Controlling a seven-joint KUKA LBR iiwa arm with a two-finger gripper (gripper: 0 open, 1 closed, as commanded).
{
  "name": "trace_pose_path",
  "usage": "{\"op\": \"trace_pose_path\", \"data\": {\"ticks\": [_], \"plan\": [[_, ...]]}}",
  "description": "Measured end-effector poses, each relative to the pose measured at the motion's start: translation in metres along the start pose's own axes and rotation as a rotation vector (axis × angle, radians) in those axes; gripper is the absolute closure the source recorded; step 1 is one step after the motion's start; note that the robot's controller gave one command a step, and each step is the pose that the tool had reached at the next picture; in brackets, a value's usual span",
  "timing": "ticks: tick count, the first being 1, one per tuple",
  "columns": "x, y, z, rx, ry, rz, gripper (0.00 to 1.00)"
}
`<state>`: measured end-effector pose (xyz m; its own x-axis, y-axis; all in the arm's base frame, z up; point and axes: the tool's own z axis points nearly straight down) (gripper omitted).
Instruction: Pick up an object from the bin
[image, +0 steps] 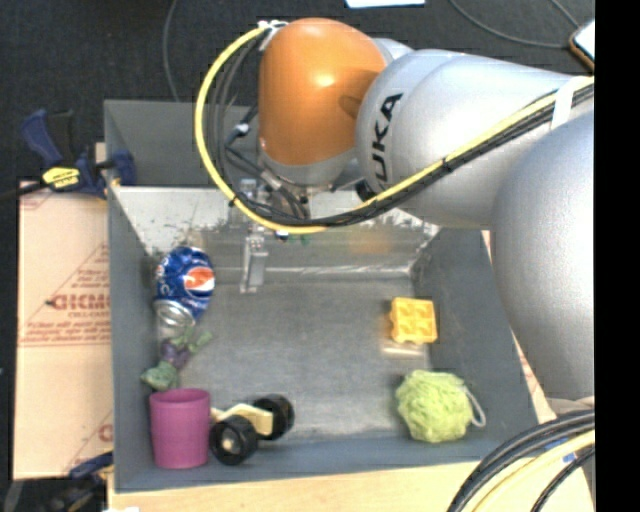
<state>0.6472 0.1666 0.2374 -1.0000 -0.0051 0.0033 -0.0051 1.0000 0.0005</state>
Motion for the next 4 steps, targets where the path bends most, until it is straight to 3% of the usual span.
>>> {"op": "trace_pose_path", "data": {"ticks": [1, 2, 3, 4], "plan": [[-0.001, -0.001, -0.006, -0.001, -0.008, 0.005, 0.00], [0.000, 0.027, 0.122, 0.002, -0.012, -0.536, 0.00], [0.000, 0.049, 0.073, 0.001, -0.018, -0.624, 0.00], [-0.002, 0.070, 0.132, -0.001, -0.009, -0.804, 0.00]]}}
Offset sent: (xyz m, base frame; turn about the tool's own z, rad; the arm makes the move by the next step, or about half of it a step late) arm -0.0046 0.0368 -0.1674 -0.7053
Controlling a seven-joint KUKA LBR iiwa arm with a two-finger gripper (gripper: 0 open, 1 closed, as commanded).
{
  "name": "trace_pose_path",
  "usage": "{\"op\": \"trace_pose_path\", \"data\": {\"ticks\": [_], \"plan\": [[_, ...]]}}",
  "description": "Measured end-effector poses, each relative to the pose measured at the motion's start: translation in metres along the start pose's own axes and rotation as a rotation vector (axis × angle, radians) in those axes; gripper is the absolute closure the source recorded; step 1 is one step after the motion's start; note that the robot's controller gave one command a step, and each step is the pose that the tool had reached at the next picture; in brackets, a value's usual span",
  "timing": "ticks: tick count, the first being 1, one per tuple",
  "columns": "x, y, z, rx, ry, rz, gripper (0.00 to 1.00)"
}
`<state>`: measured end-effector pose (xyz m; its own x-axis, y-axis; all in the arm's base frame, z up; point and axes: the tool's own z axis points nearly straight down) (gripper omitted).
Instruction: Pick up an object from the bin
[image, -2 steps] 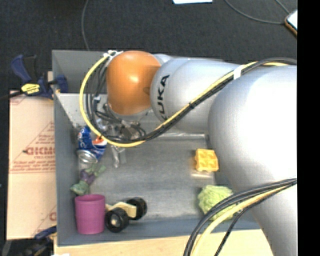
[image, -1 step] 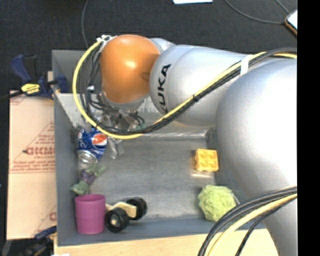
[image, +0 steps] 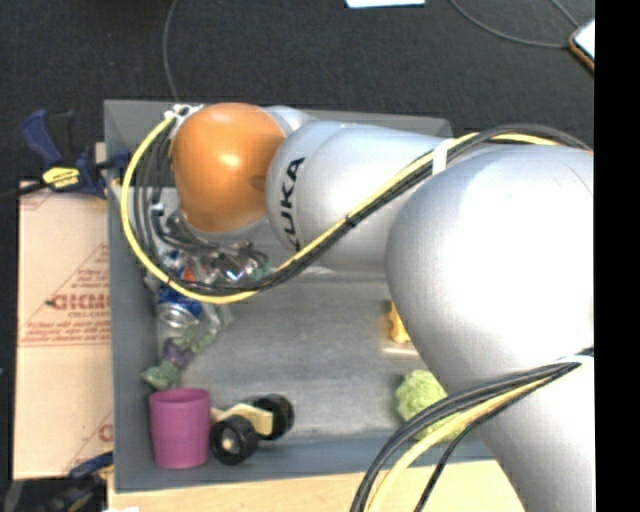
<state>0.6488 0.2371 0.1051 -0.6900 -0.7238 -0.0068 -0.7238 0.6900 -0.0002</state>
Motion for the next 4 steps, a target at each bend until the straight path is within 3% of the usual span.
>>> {"op": "trace_pose_path", "data": {"ticks": [1, 2, 4], "plan": [[0.005, -0.008, 0.033, 0.015, -0.009, -0.246, 0.00], [-0.002, -0.001, 0.032, 0.005, -0.012, -0.225, 1.00], [-0.001, -0.001, 0.022, 0.003, -0.009, -0.224, 1.00]]}}
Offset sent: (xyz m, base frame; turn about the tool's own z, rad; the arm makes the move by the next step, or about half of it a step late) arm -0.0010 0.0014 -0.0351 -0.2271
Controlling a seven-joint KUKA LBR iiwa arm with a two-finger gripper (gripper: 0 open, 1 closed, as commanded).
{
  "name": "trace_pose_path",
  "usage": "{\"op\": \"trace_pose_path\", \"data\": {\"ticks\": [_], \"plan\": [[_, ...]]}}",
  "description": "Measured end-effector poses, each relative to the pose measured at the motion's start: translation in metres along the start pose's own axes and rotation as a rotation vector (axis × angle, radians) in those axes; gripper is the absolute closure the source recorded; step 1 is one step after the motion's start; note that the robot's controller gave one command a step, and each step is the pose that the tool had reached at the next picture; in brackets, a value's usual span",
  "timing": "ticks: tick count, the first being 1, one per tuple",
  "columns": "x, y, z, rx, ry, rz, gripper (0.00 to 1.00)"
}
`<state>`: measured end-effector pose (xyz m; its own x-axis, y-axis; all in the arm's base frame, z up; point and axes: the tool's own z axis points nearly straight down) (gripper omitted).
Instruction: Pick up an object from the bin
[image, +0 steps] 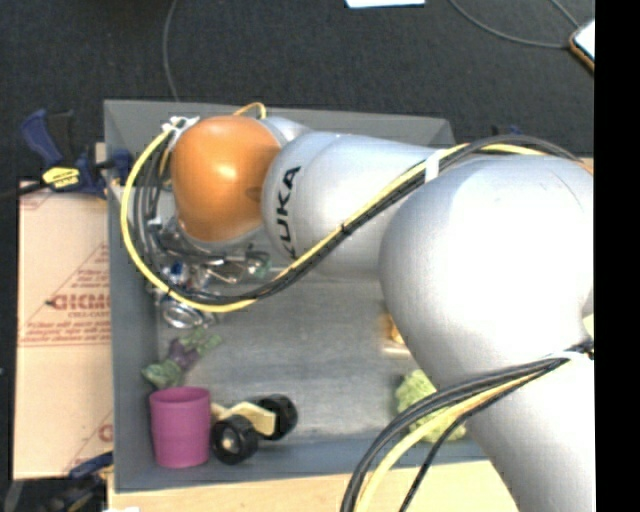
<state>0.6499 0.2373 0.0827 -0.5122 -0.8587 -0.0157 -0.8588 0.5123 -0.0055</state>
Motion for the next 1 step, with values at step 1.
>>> {"op": "trace_pose_path", "data": {"ticks": [1], "plan": [[-0.0014, -0.0014, -0.0178, 0.004, -0.006, 0.001, 1.00]]}}
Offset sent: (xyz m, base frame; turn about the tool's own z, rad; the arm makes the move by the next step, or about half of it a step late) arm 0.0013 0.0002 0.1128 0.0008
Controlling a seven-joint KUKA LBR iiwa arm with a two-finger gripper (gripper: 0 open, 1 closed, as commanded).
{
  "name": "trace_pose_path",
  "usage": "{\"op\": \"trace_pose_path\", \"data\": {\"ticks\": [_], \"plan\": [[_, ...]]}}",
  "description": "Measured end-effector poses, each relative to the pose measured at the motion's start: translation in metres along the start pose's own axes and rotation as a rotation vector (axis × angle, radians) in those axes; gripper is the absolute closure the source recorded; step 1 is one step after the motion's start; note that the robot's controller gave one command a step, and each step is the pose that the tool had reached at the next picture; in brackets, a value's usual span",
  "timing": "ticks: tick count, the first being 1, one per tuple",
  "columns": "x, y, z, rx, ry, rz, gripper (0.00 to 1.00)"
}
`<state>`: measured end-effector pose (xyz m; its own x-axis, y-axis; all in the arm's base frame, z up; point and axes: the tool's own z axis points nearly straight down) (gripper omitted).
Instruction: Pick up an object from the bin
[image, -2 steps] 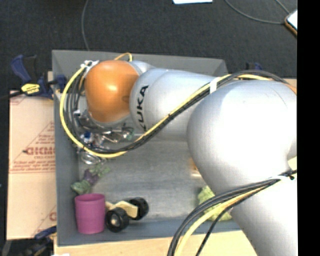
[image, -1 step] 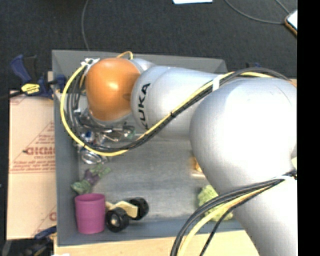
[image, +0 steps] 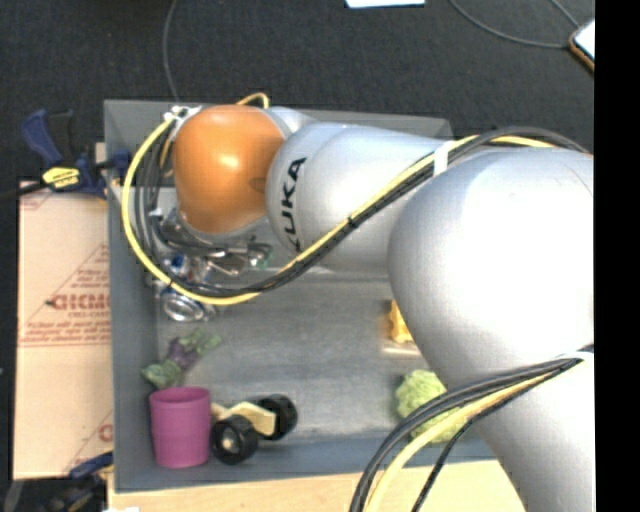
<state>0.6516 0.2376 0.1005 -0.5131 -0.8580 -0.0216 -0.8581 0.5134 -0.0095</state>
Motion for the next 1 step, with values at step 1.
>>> {"op": "trace_pose_path", "data": {"ticks": [1], "plan": [[0.0006, 0.0008, -0.0413, -0.005, 0.006, 0.000, 1.00]]}}
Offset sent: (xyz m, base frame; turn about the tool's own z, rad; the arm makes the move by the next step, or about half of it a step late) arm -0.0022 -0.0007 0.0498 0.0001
